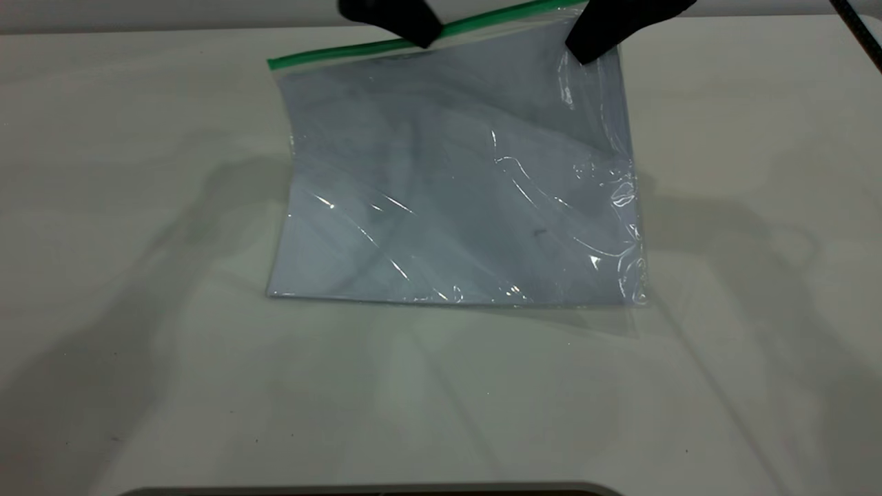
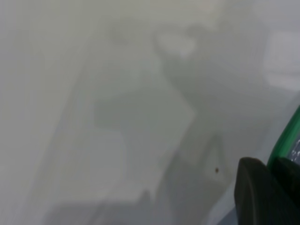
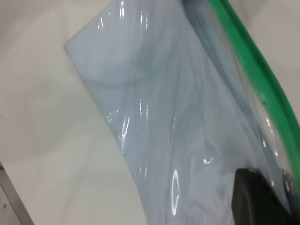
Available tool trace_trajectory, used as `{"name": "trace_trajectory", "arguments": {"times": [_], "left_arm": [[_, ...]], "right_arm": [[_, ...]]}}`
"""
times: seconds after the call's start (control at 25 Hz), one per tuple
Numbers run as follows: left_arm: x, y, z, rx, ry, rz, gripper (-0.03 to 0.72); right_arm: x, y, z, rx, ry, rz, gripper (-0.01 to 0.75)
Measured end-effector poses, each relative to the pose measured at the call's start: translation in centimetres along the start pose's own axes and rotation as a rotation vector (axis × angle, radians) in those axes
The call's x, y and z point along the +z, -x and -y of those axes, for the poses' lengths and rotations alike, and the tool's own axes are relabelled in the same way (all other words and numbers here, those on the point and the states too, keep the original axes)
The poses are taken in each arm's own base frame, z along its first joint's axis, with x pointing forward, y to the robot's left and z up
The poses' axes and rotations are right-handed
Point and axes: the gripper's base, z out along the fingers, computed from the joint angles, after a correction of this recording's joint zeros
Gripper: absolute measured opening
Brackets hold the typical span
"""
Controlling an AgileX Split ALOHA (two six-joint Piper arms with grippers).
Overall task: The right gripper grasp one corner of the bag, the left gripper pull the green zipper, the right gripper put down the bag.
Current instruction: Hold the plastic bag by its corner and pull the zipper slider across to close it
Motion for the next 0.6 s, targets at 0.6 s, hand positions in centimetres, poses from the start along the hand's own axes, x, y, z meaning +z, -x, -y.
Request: {"name": "trace_trajectory", "arguments": {"times": [0.6], "left_arm": [[-5.6, -6.3, -4.8, -0.154, 0.099, -0.057, 0.063]], "right_arm": [[-0.1, -0.1, 0.2, -0.009, -0.007, -0.008, 0.034]]}}
